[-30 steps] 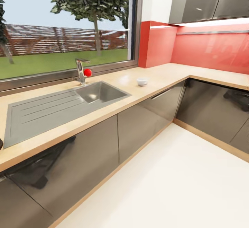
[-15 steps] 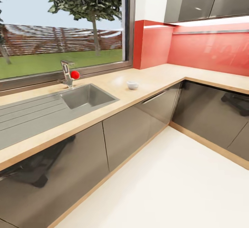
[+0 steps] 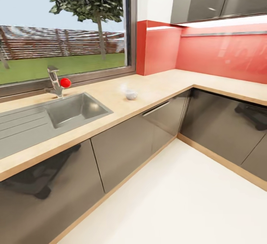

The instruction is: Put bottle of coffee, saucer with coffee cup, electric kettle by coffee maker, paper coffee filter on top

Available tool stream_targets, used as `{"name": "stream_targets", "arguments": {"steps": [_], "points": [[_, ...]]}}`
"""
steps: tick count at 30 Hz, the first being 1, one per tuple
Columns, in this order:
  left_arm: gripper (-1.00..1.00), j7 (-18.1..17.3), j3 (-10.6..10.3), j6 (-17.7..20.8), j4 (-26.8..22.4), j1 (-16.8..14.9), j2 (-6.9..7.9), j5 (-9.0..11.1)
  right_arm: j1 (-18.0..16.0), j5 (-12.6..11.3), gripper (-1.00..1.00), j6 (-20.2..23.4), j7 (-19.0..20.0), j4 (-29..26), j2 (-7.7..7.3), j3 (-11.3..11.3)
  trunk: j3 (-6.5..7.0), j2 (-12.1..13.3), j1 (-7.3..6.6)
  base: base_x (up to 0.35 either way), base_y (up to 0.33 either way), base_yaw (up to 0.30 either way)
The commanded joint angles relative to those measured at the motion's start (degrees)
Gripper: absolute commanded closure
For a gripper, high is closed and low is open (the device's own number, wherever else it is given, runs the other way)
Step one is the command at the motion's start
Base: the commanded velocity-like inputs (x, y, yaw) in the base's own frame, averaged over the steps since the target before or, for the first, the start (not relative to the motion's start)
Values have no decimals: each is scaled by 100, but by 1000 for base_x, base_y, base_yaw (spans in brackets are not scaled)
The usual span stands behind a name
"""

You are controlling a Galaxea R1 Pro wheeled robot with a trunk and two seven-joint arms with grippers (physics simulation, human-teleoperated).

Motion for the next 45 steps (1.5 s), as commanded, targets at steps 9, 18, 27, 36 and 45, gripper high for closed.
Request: {"name": "stream_targets", "arguments": {"steps": [9,18,27,36,45], "points": [[-100,-20,-42,41,-4,-3,3,60,-4,-20,-100,-4,56,8,2,-47,-5,-2,1,190,-265,0],[-100,-20,-44,39,1,-3,3,60,-4,-20,-100,-4,50,7,2,-45,-5,-2,1,187,-265,0],[-100,-20,-44,41,0,-3,3,60,-4,-20,-100,-4,48,9,2,-47,-5,-2,1,172,-266,0],[-100,-20,-44,41,-1,-3,3,60,-4,-19,-100,-8,48,7,2,-35,-5,-2,1,154,-270,0],[-100,-20,-44,39,0,-3,3,60,-4,-15,-100,-12,48,7,2,-23,-5,-2,1,126,-281,43]]}}
